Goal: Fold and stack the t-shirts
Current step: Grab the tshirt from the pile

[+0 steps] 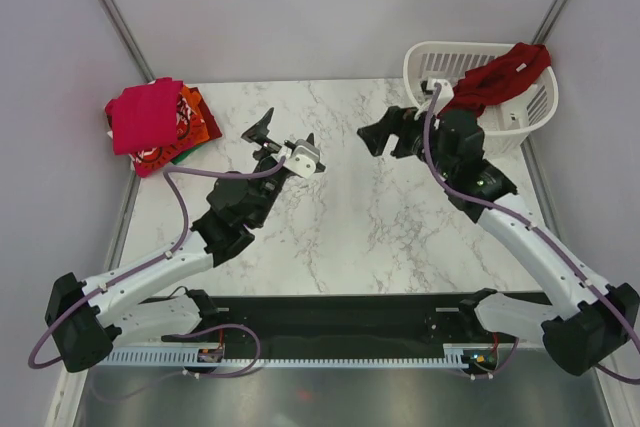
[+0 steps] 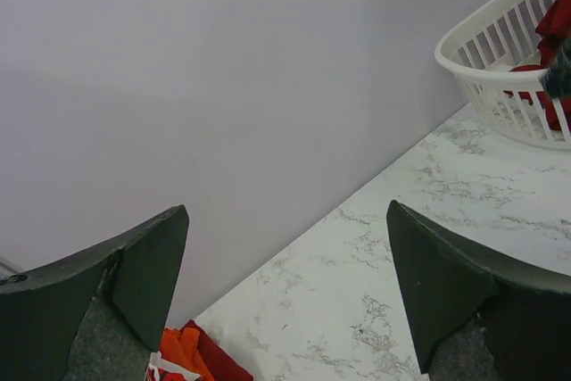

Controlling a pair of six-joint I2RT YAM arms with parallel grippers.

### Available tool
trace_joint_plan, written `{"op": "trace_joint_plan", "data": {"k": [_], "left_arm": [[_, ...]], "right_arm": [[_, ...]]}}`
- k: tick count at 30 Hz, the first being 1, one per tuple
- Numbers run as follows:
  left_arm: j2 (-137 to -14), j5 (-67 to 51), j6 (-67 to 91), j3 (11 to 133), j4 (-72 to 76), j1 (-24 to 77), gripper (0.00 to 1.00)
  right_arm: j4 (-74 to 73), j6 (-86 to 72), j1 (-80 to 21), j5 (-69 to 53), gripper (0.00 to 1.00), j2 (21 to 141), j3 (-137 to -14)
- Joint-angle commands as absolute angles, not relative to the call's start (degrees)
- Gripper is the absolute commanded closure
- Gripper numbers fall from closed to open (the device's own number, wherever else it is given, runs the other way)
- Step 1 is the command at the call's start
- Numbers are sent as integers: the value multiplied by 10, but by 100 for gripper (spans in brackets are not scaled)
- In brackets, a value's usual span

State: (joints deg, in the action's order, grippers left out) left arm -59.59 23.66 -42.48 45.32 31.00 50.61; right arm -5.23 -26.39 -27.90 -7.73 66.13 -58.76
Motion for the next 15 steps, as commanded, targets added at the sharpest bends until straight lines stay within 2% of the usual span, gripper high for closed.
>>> {"op": "trace_joint_plan", "data": {"k": [1,3,5,7,11,15], "left_arm": [[-585,239,-439,449,349,507,0],[-587,240,-442,448,349,507,0],[-583,241,-445,447,349,507,0],[-580,239,-445,445,349,507,0],[-580,224,-454,439,349,507,0],[-577,217,-458,435,349,506,0]], "right_arm": [[-88,-186,-280,-15,5,636,-663],[-49,-166,-280,-22,2,600,-648],[28,-149,-280,-4,2,558,-601],[46,-128,-280,31,2,546,-592],[-49,-82,-280,155,2,587,-694],[-64,-49,-277,289,2,617,-748]]}}
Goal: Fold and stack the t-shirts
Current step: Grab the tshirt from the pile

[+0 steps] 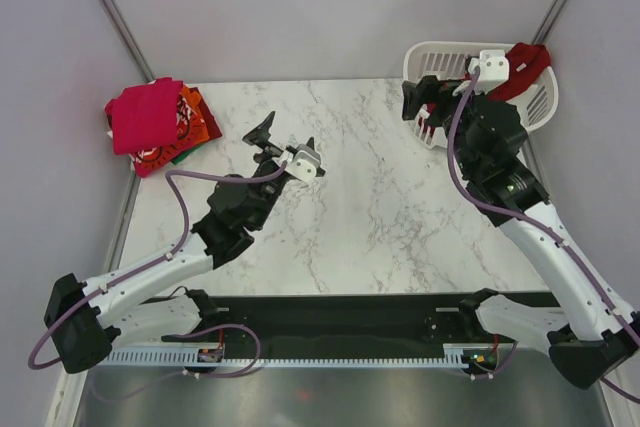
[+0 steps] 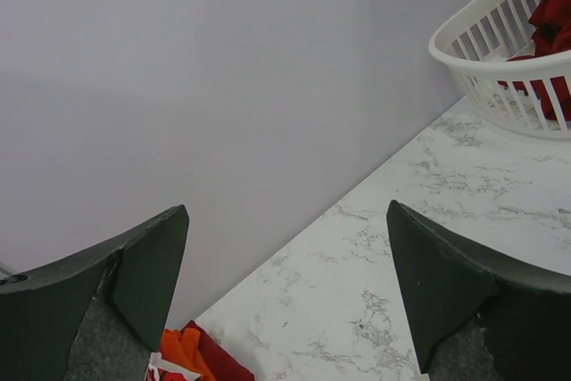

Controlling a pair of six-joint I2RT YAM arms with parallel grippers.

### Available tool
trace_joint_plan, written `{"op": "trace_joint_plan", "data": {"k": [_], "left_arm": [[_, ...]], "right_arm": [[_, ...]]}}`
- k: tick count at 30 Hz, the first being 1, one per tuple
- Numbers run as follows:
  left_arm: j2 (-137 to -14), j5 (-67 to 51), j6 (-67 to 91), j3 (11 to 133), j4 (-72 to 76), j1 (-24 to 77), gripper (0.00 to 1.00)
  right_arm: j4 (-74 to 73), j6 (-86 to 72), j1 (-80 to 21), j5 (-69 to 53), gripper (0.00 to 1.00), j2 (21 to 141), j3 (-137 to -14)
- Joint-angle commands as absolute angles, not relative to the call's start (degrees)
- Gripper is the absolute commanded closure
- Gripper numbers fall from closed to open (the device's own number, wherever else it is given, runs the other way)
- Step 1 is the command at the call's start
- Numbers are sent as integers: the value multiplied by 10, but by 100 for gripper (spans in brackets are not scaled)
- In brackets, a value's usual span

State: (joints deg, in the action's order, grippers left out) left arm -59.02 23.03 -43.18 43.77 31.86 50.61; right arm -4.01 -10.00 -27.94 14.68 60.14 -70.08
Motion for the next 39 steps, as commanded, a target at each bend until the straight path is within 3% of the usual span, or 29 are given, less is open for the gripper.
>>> {"op": "trace_joint_plan", "data": {"k": [1,6,13,18,25,36,39], "left_arm": [[-577,217,-456,435,349,506,0],[-582,209,-454,434,347,506,0],[-590,198,-462,432,338,507,0],[-589,192,-467,432,331,506,0],[-600,179,-468,434,318,506,0],[-619,178,-479,436,309,507,0],[-617,179,-479,436,308,507,0]], "right_arm": [[-75,-43,-274,313,2,628,-760],[-122,-49,-193,387,2,743,-847],[-135,-135,-31,235,2,866,-899],[-163,-178,70,62,2,1027,-992],[-274,-169,74,75,2,1243,-1172],[-322,-184,74,67,2,1382,-1259],[-321,-185,74,64,11,1402,-1269]]}}
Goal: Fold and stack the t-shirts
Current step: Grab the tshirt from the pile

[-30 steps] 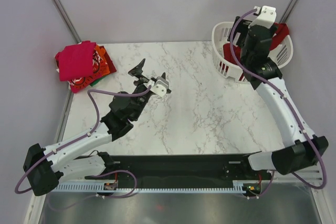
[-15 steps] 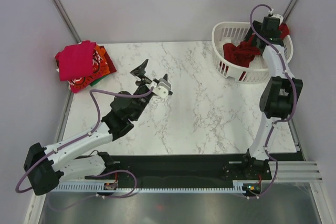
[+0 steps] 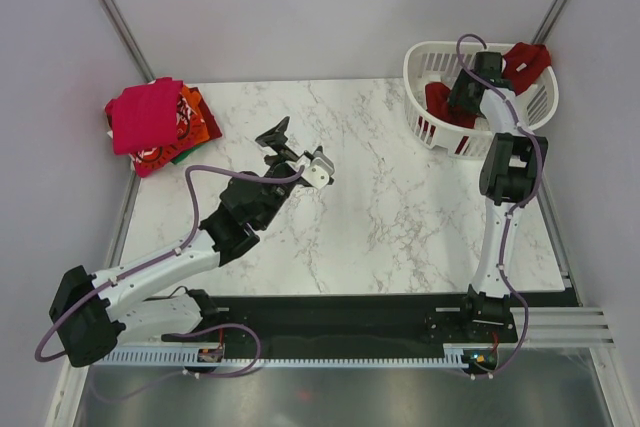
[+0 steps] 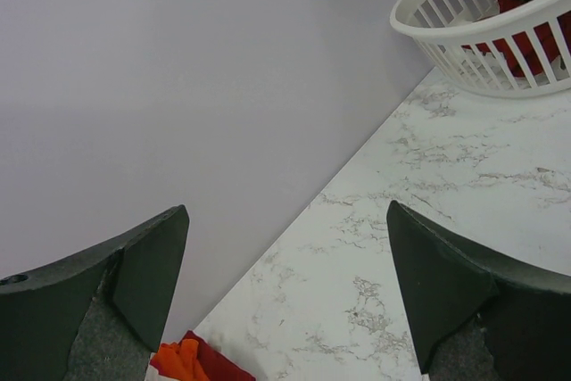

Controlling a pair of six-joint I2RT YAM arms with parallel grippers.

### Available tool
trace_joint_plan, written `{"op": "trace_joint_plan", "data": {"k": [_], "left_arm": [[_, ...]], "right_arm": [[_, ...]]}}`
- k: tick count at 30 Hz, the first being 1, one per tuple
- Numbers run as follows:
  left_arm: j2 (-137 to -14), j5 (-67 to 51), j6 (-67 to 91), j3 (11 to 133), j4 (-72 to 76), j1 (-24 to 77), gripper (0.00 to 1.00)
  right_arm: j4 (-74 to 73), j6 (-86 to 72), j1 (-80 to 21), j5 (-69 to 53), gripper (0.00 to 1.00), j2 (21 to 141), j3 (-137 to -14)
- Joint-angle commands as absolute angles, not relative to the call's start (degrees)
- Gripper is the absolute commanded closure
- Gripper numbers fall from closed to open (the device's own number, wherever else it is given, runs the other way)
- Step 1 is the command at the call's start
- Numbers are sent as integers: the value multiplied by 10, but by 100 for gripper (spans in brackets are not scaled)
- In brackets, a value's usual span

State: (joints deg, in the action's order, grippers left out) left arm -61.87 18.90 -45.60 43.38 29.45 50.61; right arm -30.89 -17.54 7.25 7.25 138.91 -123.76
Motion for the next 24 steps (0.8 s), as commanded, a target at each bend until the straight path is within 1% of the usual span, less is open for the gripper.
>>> {"op": "trace_joint_plan", "data": {"k": [1,3,4,6,7,8,14,17,19,20,21,22,23,24], "left_arm": [[-618,178,-480,436,307,507,0],[-619,178,-480,436,307,506,0],[-620,178,-480,436,306,506,0],[-622,178,-481,435,306,506,0],[-623,178,-482,435,306,507,0],[-625,178,-483,435,305,506,0],[-632,193,-479,442,304,505,0],[-638,218,-459,462,289,503,0],[-638,227,-445,470,286,496,0],[-637,228,-440,472,285,493,0],[-635,229,-435,474,285,489,0],[-635,230,-432,475,285,487,0],[-635,232,-425,479,283,486,0],[-635,234,-423,479,282,482,0]], "right_arm": [[-320,-183,74,61,30,1406,-1270],[-316,-180,74,56,48,1408,-1271],[-316,-179,74,55,67,1410,-1272],[-316,-176,74,60,84,1407,-1274],[-316,-175,74,61,98,1403,-1275],[-316,-175,75,62,100,1399,-1276],[-323,-178,71,54,100,1325,-1298],[-327,-176,57,12,100,1269,-1357],[-310,-177,42,2,100,1211,-1396],[-295,-182,25,-24,100,1187,-1398],[-251,-189,14,-34,100,1160,-1387],[-224,-197,4,-46,100,1103,-1377],[-194,-215,-21,-74,100,1074,-1364],[-135,-219,-33,-76,100,1047,-1334]]}}
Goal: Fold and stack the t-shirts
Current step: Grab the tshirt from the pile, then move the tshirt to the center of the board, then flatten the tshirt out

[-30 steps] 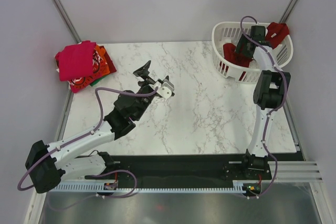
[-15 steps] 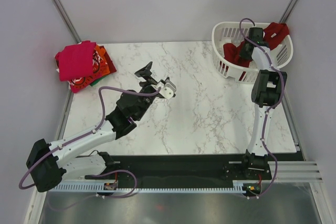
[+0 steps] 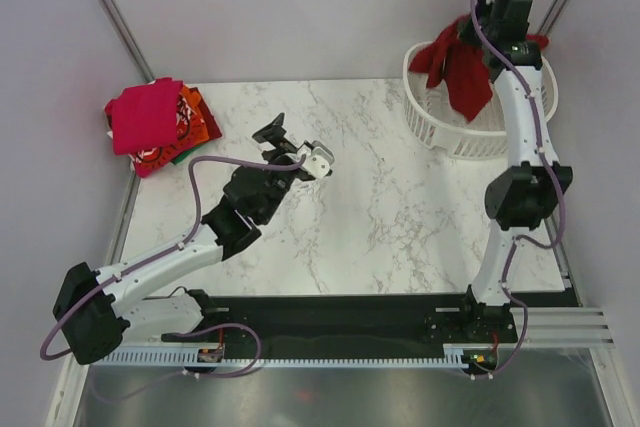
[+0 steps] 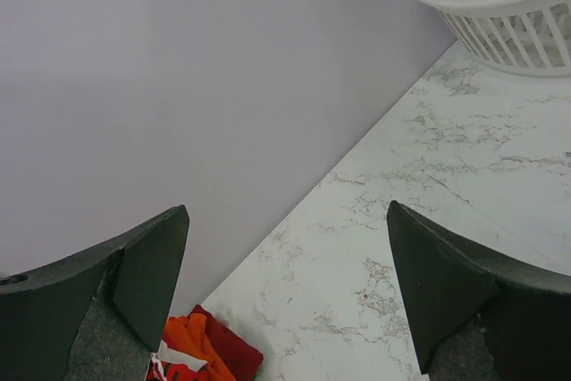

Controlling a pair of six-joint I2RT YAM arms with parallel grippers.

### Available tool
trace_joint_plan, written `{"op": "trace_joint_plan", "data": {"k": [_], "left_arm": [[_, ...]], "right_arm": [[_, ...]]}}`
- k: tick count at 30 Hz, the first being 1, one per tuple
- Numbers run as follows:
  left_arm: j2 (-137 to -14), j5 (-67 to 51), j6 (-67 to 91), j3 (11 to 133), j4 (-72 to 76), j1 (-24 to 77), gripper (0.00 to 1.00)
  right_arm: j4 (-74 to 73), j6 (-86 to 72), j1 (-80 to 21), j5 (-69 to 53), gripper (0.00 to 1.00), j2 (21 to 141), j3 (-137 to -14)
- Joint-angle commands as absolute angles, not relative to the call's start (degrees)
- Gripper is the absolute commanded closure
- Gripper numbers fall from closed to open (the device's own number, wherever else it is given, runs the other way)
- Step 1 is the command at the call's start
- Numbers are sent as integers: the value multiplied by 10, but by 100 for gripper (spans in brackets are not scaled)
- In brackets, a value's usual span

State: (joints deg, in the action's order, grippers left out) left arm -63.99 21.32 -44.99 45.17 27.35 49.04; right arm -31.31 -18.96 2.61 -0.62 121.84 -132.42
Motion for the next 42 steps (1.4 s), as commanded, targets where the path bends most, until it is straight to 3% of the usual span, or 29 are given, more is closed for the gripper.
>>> {"op": "trace_joint_plan", "data": {"k": [1,5,6,7,8,9,14,18,21,27,34,38,42], "left_arm": [[-635,238,-421,481,282,480,0],[-638,257,-405,493,280,467,0],[-635,261,-402,496,280,459,0],[-632,265,-393,499,279,455,0],[-622,265,-387,502,278,451,0],[-616,267,-380,504,273,442,0],[-582,312,-322,571,169,449,0],[-579,332,-145,621,-77,448,0],[-589,280,-5,592,-214,448,0],[-563,147,155,519,-283,447,2],[-489,95,198,513,-308,447,0],[-492,140,207,505,-305,447,0],[-543,173,200,512,-302,439,1]], "right_arm": [[-109,-218,-47,-76,100,998,-1320],[-17,-234,-81,-56,100,897,-1211],[-17,-237,-80,-41,91,871,-1167],[-30,-238,-80,-32,43,861,-1143],[-44,-240,-80,-22,17,850,-1117],[-83,-246,-82,-6,2,841,-1060],[-232,-286,-84,18,2,830,-876],[-285,-296,-97,-60,2,884,-695],[-287,-281,-105,-49,2,875,-633],[-326,-247,-105,43,2,810,-664],[-287,-261,-119,-68,2,730,-584],[-215,-282,-177,-126,2,725,-522],[-164,-281,-239,-147,2,806,-555]]}}
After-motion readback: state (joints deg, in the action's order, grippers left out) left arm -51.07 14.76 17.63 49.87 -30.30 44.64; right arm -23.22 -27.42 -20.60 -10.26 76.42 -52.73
